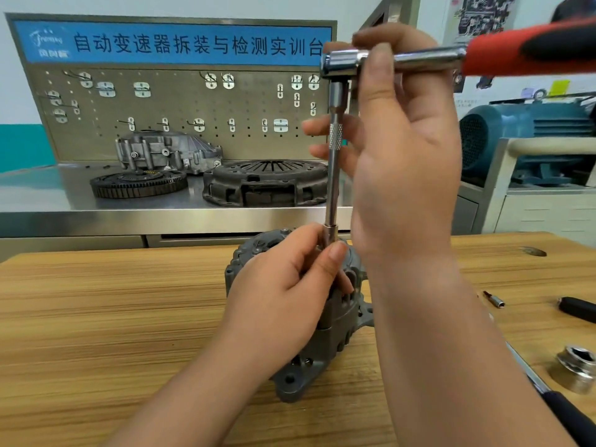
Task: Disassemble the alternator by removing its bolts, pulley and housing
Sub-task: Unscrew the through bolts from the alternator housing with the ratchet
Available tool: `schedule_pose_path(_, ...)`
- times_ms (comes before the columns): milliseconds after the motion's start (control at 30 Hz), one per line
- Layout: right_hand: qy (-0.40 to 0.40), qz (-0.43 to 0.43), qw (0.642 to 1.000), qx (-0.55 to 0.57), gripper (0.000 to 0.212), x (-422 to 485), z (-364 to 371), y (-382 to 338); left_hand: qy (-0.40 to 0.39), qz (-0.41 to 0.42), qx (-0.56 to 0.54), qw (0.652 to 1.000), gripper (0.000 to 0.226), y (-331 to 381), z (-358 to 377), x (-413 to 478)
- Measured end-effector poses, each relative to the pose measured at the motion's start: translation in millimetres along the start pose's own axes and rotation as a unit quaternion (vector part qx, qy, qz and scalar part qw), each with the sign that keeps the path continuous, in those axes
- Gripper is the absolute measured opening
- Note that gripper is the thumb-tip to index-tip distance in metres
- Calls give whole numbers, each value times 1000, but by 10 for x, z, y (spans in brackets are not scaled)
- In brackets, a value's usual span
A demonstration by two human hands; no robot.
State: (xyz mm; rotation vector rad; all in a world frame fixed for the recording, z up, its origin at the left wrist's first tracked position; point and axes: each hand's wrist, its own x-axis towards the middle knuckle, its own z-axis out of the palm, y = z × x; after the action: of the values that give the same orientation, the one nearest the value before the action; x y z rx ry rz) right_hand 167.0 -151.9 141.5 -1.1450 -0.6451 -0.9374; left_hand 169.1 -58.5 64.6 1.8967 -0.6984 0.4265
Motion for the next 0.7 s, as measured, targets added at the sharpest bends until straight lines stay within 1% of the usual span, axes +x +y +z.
schedule_pose_path(33,0,65,995,72,15,5,-10,-11,0,7,7,1000,24,6,-6,-4)
schedule_pose_path(100,-10,155,968,197,23,47,-47,-16,-6,13,11,1000,30,21,-15,-4)
schedule_pose_path(167,-21,189,947,260,27,71,-82,-18,-16,7,12,1000,28,25,-16,3)
schedule_pose_path(200,-21,188,947,262,25,68,-91,-14,-17,1,15,1000,26,25,-16,6)
schedule_pose_path(233,-17,174,954,243,23,59,-88,-9,-14,-4,16,1000,23,17,-14,8)
schedule_pose_path(267,-12,147,968,204,19,49,-78,-8,-9,-8,15,1000,19,9,-11,9)
schedule_pose_path(300,-9,100,984,145,16,35,-63,-7,-3,-11,15,1000,17,8,-7,7)
schedule_pose_path(333,-8,31,997,68,13,31,-47,-5,2,-13,13,1000,16,10,-4,4)
schedule_pose_path(367,-15,-51,998,-16,11,29,-33,5,7,-16,8,1000,16,6,3,3)
schedule_pose_path(400,-25,-127,987,-92,11,26,-21,25,12,-21,1,1000,14,-1,9,4)
schedule_pose_path(433,-32,-178,973,-146,12,17,-10,44,16,-26,-3,1000,13,-3,14,5)
schedule_pose_path(467,-29,-195,965,-173,14,8,-1,57,19,-28,-4,999,12,-9,19,6)
schedule_pose_path(500,-20,-186,967,-172,14,2,6,53,20,-27,-2,999,11,-12,22,6)
schedule_pose_path(533,-11,-153,977,-147,12,-7,12,37,20,-23,-2,1000,11,-12,22,4)
schedule_pose_path(600,0,-36,999,-32,12,-22,24,-13,18,-9,-5,1000,14,-2,17,-6)
schedule_pose_path(633,1,27,999,35,14,-23,26,-32,17,0,-2,1000,21,10,14,-12)
schedule_pose_path(700,-11,120,981,152,19,1,13,-54,12,16,4,1000,32,22,3,-21)
